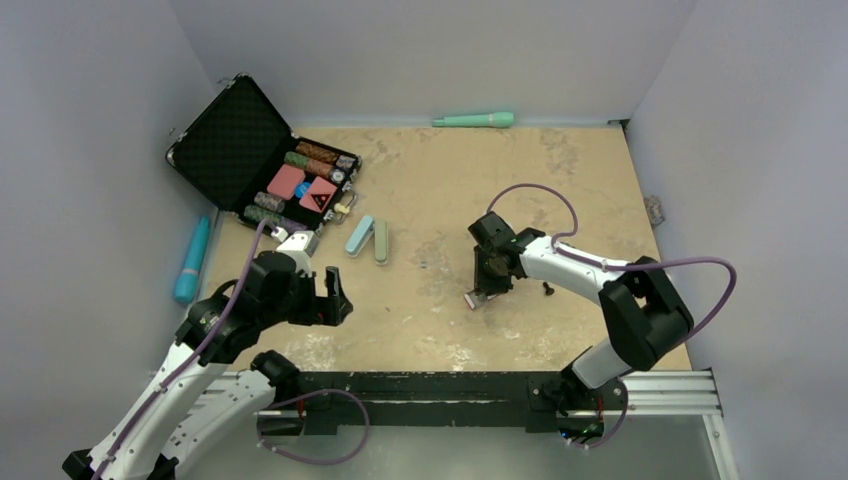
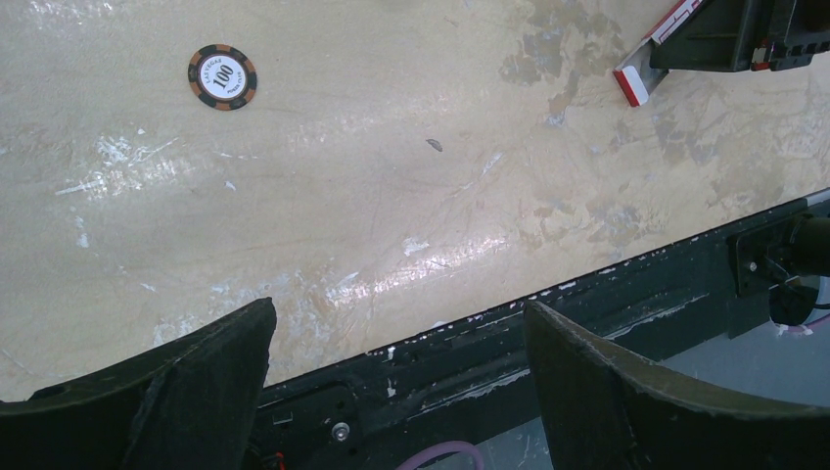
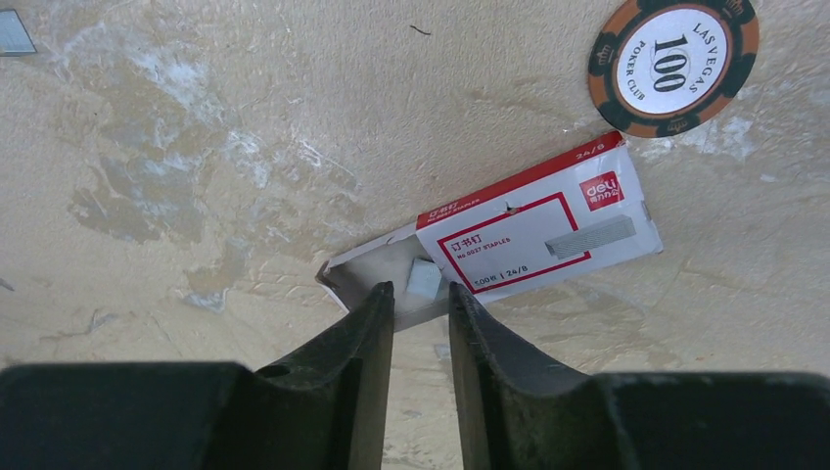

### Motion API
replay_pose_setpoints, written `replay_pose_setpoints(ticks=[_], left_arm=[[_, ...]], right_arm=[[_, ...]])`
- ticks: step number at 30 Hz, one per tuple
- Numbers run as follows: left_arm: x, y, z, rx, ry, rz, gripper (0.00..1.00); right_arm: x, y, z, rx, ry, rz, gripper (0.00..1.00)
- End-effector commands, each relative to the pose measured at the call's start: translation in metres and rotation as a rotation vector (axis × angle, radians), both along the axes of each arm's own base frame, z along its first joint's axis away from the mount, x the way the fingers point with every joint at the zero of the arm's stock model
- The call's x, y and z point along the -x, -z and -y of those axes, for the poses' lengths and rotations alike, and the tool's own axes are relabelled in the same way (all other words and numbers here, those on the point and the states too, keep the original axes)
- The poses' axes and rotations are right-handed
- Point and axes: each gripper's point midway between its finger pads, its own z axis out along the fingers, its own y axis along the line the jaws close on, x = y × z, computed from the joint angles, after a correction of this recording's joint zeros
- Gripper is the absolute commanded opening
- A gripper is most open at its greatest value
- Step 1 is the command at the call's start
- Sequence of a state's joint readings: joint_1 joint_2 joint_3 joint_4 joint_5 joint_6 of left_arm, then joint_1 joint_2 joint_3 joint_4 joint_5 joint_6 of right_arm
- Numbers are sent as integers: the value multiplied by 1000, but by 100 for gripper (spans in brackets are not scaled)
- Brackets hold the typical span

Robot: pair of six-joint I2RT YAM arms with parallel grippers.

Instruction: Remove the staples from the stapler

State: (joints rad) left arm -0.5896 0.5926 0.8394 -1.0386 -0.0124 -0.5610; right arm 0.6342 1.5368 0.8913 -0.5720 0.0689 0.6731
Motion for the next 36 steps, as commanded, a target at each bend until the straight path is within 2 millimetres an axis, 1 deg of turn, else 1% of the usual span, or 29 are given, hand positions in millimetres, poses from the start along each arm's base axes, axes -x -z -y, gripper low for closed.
replay_pose_setpoints(ticks=[1, 5, 8, 12, 15, 16, 21, 23, 24, 27, 31, 34, 36], left_arm=[[-4, -1, 0, 0, -11, 11, 100], [-4, -2, -1, 1, -13, 17, 100], [-4, -3, -1, 3, -15, 22, 100], [-4, -3, -1, 2, -15, 20, 100], [-3, -3, -1, 3, -13, 20, 100], [-4, -3, -1, 4, -12, 19, 100], [-4, -2, 0, 2, -11, 14, 100], [-4, -1, 0, 0, -10, 12, 100], [-4, -1, 0, 1, -8, 12, 100], [-3, -3, 0, 4, -6, 14, 100], [-2, -10, -3, 21, -17, 56, 100], [-2, -14, -3, 30, -13, 68, 100], [-1, -17, -3, 28, -5, 65, 100]], right_arm=[[-13, -17, -4, -16, 2, 66, 34], [-15, -26, -9, -37, -8, 76, 39], [-19, -43, -15, -69, -17, 98, 39], [-27, -73, -24, -114, -37, 142, 40], [-34, -104, -35, -170, -64, 198, 41], [-37, -116, -39, -197, -73, 223, 43], [-45, -185, -58, -353, -118, 364, 74], [-46, -204, -62, -388, -126, 396, 82], [-47, -212, -64, -400, -127, 409, 89], [-50, -225, -65, -412, -125, 431, 94], [-56, -227, -66, -401, -117, 440, 98], [-63, -230, -68, -402, -90, 452, 99], [-68, -227, -70, -387, -78, 441, 99]])
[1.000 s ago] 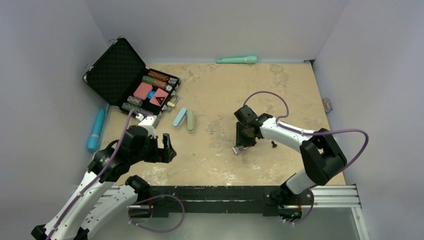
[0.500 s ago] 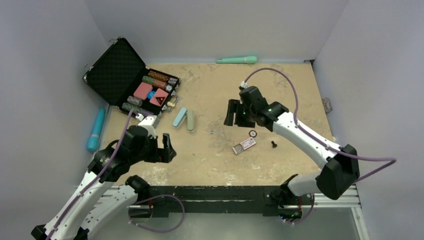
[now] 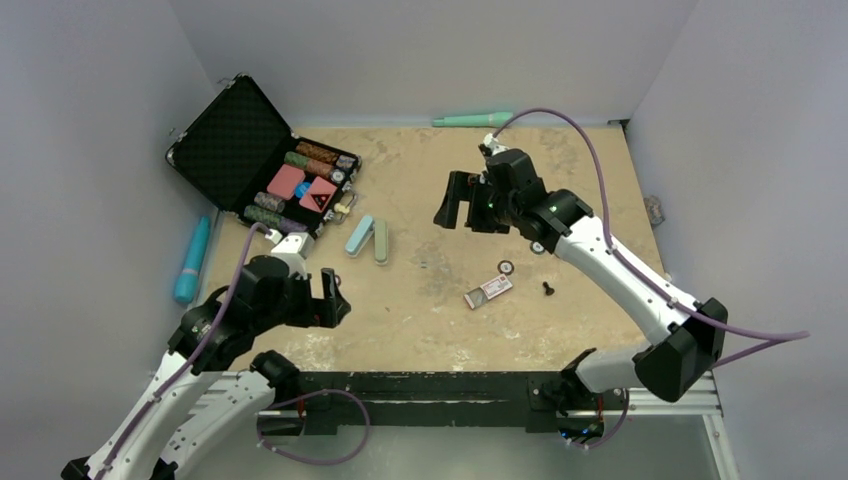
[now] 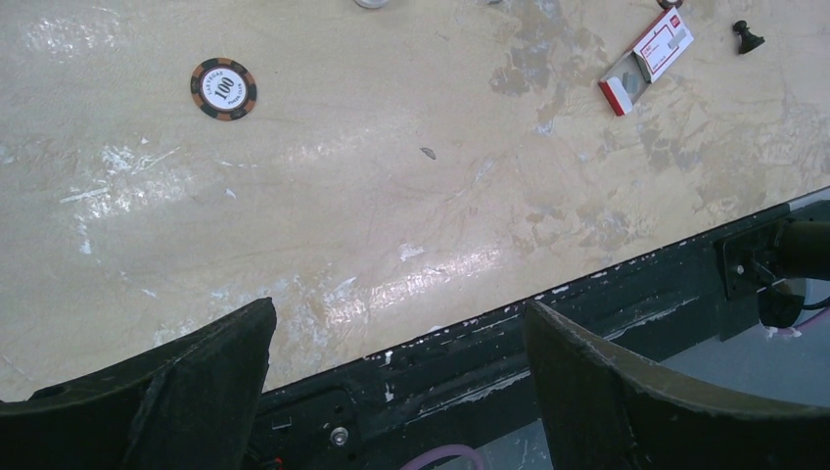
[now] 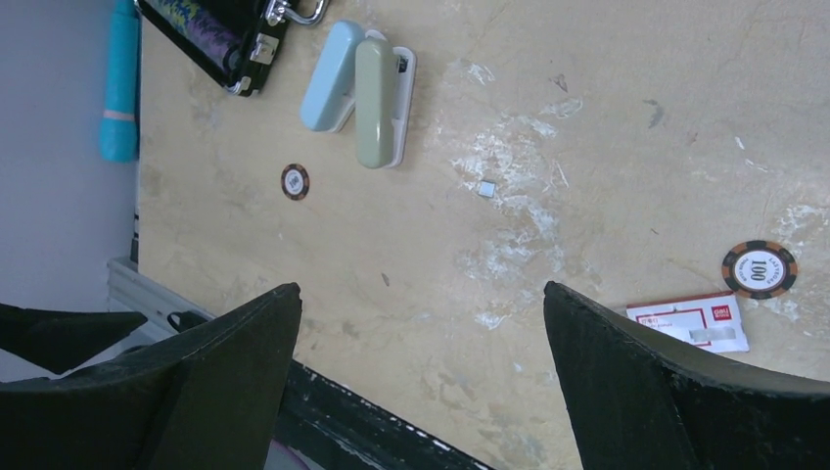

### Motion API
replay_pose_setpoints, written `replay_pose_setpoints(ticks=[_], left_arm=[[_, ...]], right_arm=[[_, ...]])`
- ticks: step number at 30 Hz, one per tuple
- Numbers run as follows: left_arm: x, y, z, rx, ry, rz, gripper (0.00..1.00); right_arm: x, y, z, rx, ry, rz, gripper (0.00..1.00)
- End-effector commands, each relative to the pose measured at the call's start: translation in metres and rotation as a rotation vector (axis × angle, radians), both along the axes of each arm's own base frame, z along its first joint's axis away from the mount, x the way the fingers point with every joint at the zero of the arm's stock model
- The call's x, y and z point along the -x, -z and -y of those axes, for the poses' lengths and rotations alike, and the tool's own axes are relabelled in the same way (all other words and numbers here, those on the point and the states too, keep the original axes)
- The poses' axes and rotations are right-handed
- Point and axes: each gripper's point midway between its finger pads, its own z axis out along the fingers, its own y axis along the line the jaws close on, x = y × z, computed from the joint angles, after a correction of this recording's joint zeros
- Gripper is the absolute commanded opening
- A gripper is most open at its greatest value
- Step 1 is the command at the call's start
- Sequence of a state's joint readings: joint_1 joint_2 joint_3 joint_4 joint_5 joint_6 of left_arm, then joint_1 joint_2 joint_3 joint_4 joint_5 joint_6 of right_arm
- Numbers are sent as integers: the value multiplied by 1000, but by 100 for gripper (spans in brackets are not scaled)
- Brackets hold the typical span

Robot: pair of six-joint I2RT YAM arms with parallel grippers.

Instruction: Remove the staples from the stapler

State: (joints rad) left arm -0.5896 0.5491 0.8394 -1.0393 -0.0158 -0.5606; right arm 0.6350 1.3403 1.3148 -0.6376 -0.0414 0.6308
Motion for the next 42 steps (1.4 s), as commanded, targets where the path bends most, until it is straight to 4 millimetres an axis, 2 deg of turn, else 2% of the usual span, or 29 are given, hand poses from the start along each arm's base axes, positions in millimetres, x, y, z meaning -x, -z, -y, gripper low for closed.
replay_pose_setpoints(ticks=[1, 5, 8, 11, 22, 30, 42], left_arm=[[-2, -11, -1, 5, -1, 27, 100], [-2, -8, 0, 7, -2, 23, 100], [-3, -7, -3, 4, -18, 27, 100], [-4, -6, -4, 0, -28, 28, 100], [-4, -3, -7, -9, -49, 20, 100], [-5, -1, -6, -12, -49, 16, 100], [-5, -1, -6, -12, -50, 15, 100]], right_arm=[[-14, -16, -9, -11, 27, 30, 98], [-22, -10, -23, 40, 44, 33, 97], [-30, 13, -27, 138, 80, -38, 97], [-36, 27, -34, 182, 94, -85, 97], [-51, 62, -66, 262, 61, -154, 97], [-53, 88, -84, 325, 53, -201, 97], [-42, 126, -90, 386, 53, -270, 97]])
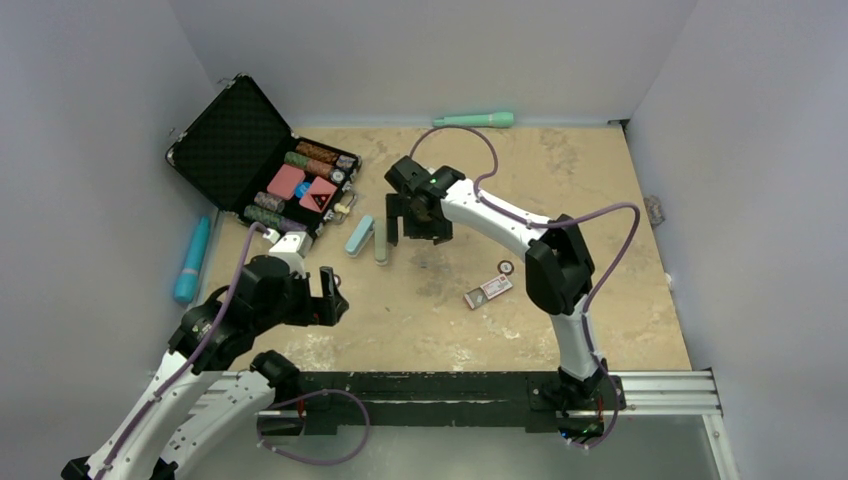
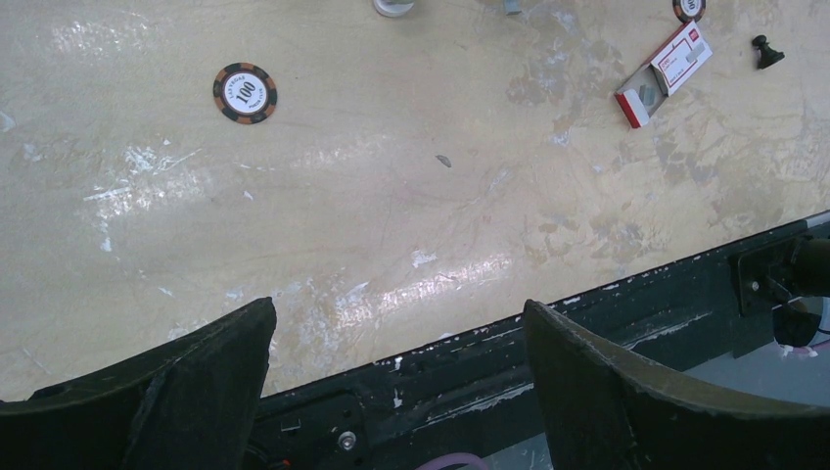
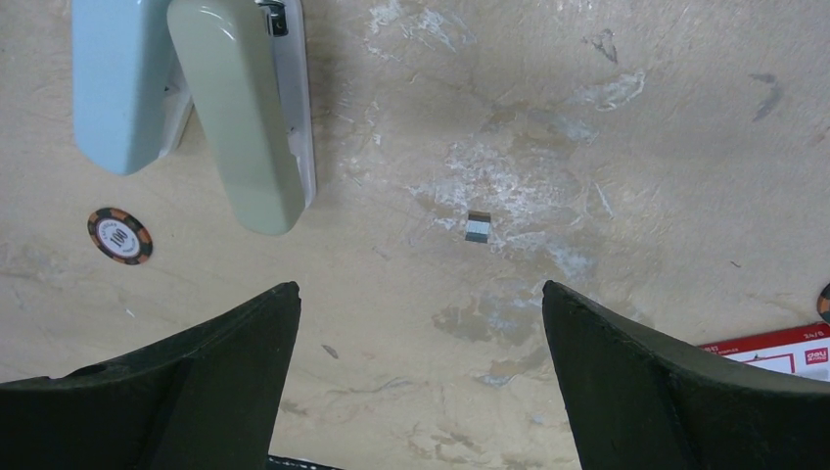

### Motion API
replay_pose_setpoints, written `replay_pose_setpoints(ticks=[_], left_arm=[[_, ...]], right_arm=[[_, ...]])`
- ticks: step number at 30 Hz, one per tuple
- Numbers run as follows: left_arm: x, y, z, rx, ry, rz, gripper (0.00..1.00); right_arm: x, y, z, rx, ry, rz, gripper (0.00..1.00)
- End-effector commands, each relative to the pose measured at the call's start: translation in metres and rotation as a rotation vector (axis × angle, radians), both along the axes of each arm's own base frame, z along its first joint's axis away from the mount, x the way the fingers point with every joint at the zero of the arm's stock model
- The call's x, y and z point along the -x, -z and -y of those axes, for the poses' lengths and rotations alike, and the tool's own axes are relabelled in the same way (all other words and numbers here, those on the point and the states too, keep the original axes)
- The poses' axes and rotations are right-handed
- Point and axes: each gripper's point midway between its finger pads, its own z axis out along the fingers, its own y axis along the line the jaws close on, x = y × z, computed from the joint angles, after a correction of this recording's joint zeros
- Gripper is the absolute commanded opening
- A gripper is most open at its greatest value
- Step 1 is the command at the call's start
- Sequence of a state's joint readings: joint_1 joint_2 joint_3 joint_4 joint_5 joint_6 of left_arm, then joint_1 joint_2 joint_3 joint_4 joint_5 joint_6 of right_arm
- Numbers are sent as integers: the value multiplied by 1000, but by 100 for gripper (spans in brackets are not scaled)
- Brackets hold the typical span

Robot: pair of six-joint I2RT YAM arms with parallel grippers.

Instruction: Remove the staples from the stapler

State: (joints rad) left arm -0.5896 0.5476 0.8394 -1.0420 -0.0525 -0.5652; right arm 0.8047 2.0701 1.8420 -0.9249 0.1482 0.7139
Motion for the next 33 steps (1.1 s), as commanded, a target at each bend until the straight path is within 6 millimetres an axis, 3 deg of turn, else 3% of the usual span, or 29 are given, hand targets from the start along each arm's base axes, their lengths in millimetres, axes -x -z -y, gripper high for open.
replay_pose_setpoints(ticks=[1, 8, 15, 33], left_arm=[[-2, -2, -1, 7, -21, 4, 100], [-2, -2, -1, 5, -20, 6, 99], [-3, -1, -2, 1, -24, 3, 99], [-3, 0, -2, -3, -26, -2, 98]], right_arm=[[-3, -8, -2, 3, 32, 27, 96], [5, 13, 7, 46, 91, -9, 94], [13, 40, 4, 42, 87, -51, 82], [9, 77, 1, 97, 50, -77, 63]])
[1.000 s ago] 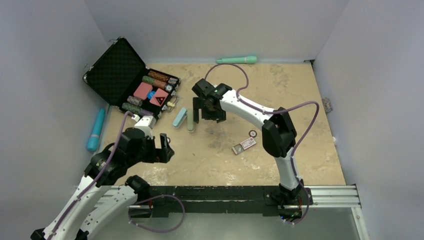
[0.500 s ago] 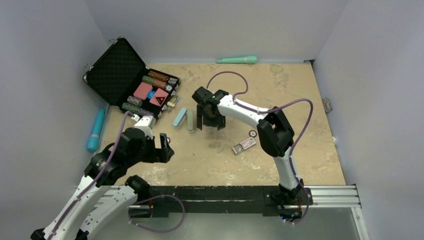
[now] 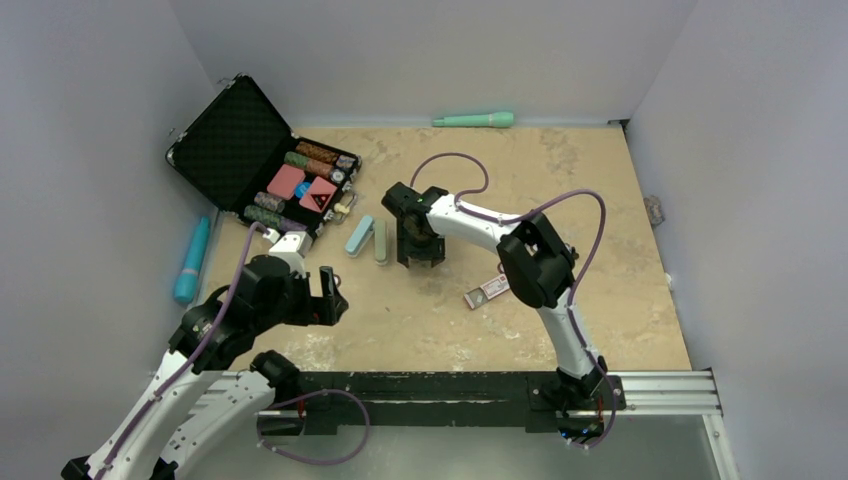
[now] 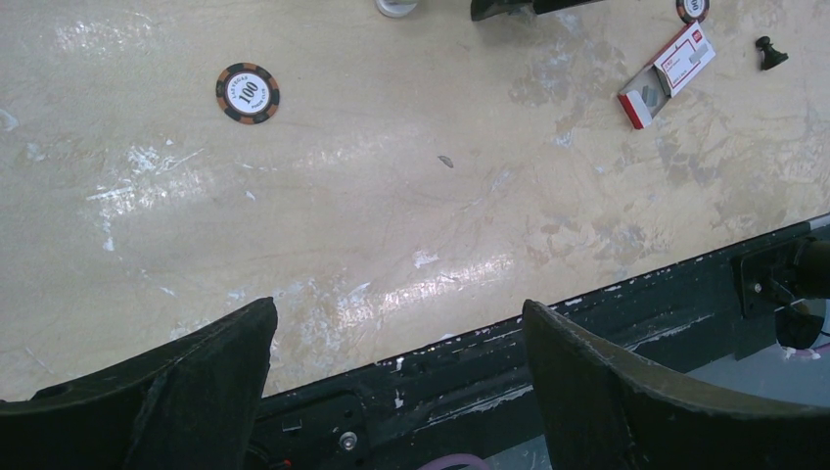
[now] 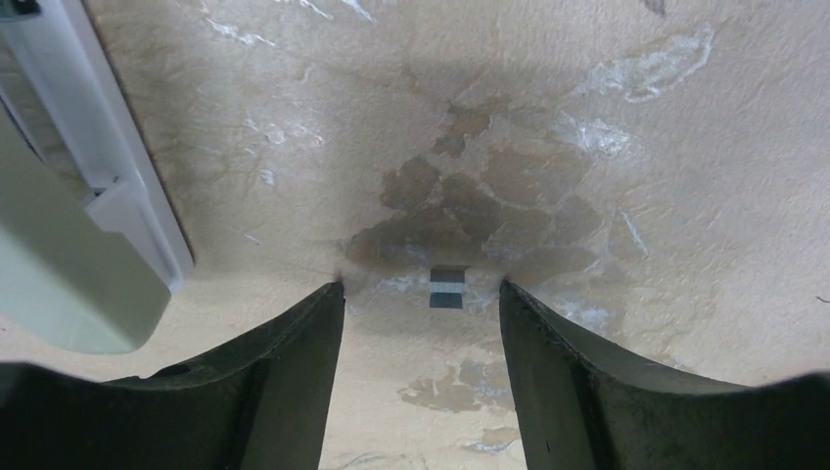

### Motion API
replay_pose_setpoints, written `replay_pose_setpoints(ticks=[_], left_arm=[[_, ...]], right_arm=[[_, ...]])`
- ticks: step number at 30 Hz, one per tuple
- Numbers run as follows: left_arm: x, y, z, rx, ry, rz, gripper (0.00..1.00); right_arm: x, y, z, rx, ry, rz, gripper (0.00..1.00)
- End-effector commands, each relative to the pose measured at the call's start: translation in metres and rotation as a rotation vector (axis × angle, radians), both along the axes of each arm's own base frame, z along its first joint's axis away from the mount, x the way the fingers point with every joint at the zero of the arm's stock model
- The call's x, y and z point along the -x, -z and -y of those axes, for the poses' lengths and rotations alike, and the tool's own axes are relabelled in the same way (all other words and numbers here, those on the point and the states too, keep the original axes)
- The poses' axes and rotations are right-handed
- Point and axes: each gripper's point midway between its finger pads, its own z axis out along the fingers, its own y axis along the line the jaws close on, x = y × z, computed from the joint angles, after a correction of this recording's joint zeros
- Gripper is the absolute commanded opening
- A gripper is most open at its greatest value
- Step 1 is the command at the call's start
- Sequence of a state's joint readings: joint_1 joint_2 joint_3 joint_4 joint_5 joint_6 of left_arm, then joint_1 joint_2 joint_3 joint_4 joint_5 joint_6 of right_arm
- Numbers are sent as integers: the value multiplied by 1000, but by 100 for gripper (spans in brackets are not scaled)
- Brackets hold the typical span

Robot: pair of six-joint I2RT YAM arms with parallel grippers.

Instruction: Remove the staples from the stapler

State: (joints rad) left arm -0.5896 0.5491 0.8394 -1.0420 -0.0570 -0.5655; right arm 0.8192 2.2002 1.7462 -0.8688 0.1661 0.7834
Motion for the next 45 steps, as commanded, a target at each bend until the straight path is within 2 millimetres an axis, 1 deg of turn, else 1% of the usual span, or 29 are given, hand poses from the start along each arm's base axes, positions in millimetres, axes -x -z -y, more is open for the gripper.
replay_pose_setpoints(ticks=[1, 6, 10, 22, 28, 38, 45], left_arm=[[-2, 0, -1, -1, -23, -4, 98], [-3, 0, -1, -1, -24, -4, 98], [-3, 0, -1, -2, -23, -6, 98], [-3, 0, -1, -3, -25, -7, 97], [-4, 1, -2, -4, -31, -11, 97], [-5, 1, -3, -3, -38, -8, 98], [-5, 1, -3, -4, -40, -9, 97]], right_arm=[[-7, -5, -8, -14, -6, 34, 62], [-9, -3, -8, -14, -6, 39, 58], [-11, -2, -9, -11, -10, 41, 52], [-19, -2, -6, 17, -7, 66, 49], [-22, -2, -1, 27, 5, 68, 47], [-19, 2, 2, 29, 2, 55, 38], [-15, 2, 5, 32, 4, 53, 36]])
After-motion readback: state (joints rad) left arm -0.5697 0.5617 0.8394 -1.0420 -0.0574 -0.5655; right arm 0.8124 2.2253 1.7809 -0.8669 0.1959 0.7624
